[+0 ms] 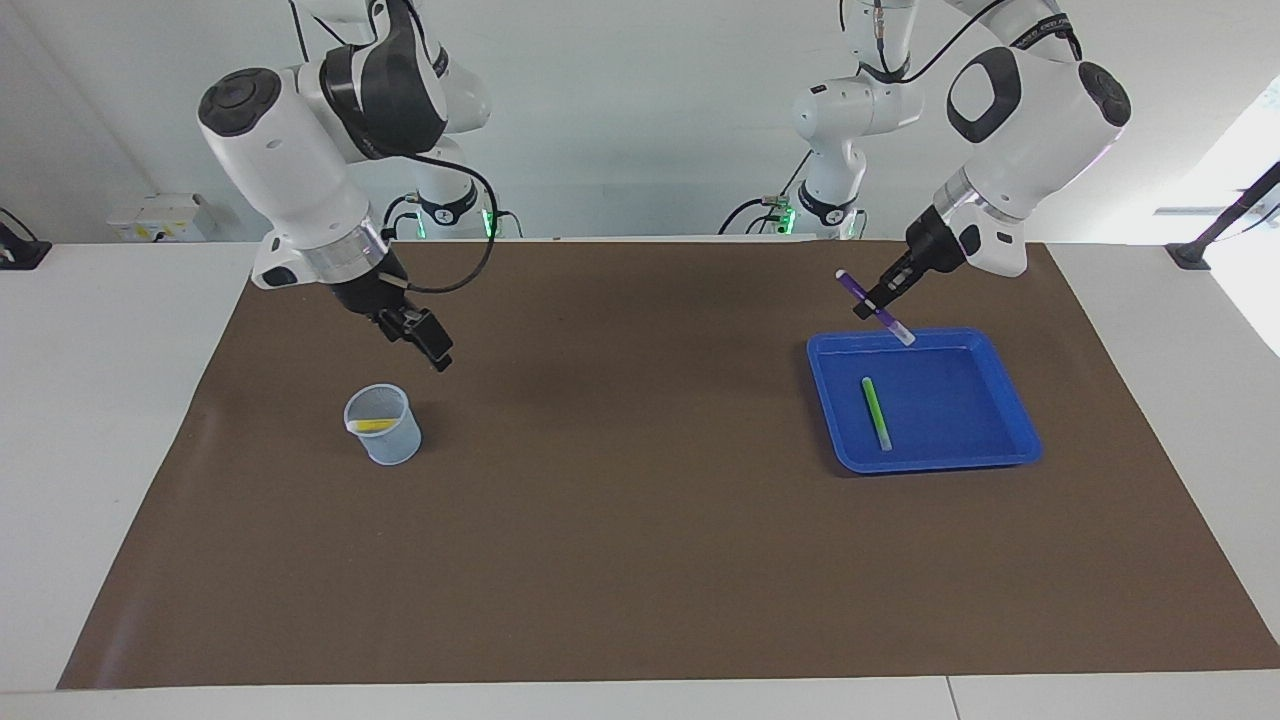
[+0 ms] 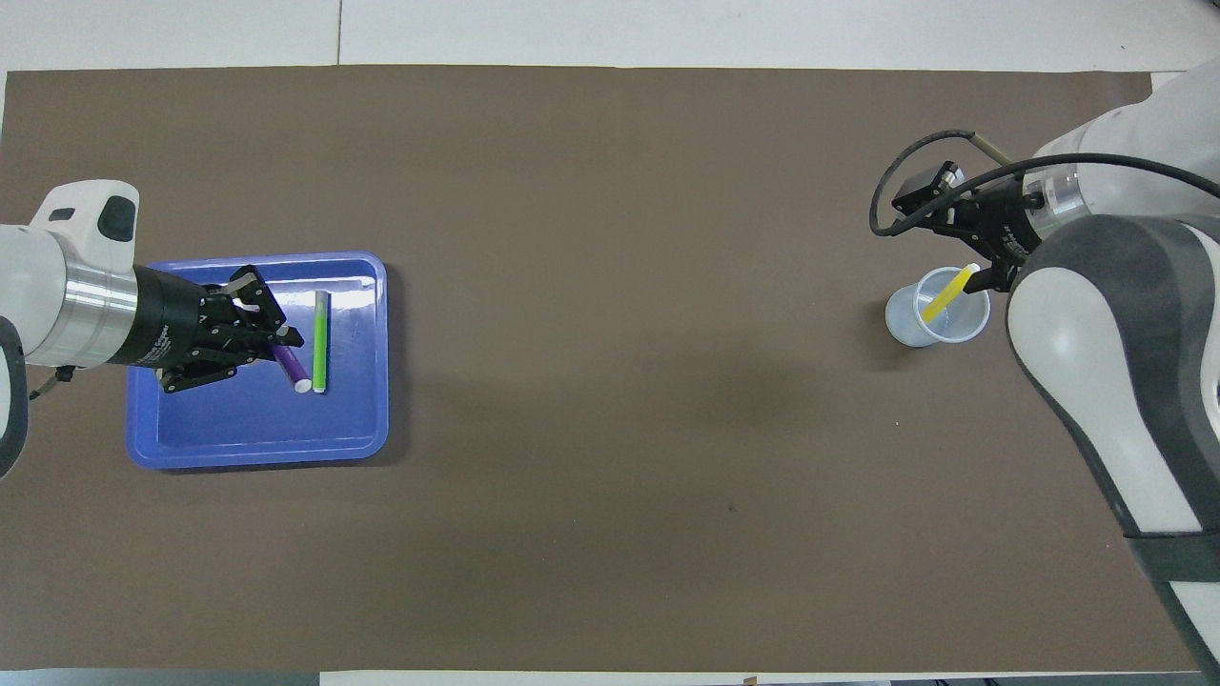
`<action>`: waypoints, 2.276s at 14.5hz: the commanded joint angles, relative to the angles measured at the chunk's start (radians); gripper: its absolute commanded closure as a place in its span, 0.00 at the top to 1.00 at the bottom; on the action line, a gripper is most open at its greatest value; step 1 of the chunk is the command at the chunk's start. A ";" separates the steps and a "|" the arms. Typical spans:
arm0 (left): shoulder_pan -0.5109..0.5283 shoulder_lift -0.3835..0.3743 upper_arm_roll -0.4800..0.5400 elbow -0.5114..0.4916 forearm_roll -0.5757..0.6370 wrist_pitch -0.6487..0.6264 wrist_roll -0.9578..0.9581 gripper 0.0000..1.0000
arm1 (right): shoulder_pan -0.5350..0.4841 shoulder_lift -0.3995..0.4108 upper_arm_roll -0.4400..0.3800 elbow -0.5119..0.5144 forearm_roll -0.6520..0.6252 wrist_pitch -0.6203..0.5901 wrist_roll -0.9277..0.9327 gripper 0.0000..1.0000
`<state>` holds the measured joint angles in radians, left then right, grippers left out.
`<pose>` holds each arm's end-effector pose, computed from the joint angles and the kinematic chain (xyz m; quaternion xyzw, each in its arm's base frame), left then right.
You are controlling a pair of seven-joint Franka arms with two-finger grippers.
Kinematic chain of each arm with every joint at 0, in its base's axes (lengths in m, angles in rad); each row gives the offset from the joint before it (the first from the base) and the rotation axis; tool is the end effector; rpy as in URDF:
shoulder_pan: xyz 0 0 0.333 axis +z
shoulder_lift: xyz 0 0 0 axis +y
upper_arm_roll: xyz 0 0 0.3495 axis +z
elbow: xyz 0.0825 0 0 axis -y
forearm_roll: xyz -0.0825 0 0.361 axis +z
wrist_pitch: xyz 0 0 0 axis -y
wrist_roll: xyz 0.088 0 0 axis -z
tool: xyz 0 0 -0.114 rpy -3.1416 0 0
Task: Right arm passes pens to left for tray arrangement
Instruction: 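Place the purple pen in the tray while the right gripper grasps the yellow pen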
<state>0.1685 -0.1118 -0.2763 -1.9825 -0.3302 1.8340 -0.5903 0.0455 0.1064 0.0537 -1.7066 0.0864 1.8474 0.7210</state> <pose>0.4918 -0.0874 0.5460 0.9486 0.2819 -0.0670 0.1275 0.5779 0.0635 0.5548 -0.9475 0.3163 0.0020 0.0478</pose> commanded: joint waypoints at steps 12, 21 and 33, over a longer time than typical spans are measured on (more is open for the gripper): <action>0.091 0.257 -0.004 -0.174 0.459 0.407 0.353 0.00 | -0.009 0.025 -0.147 -0.251 -0.086 0.309 -0.310 0.62; 0.095 0.285 -0.004 -0.174 0.459 0.418 0.356 0.00 | -0.004 0.062 -0.143 -0.272 -0.086 0.403 -0.318 0.56; 0.109 0.288 -0.004 -0.174 0.458 0.419 0.420 1.00 | 0.002 0.015 -0.133 -0.197 -0.086 0.313 -0.316 0.00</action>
<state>0.2625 0.1753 -0.2742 -2.1430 0.1068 2.2253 -0.1797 0.0540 0.1672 -0.0872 -1.9272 0.0166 2.2272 0.4233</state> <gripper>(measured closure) 0.000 0.833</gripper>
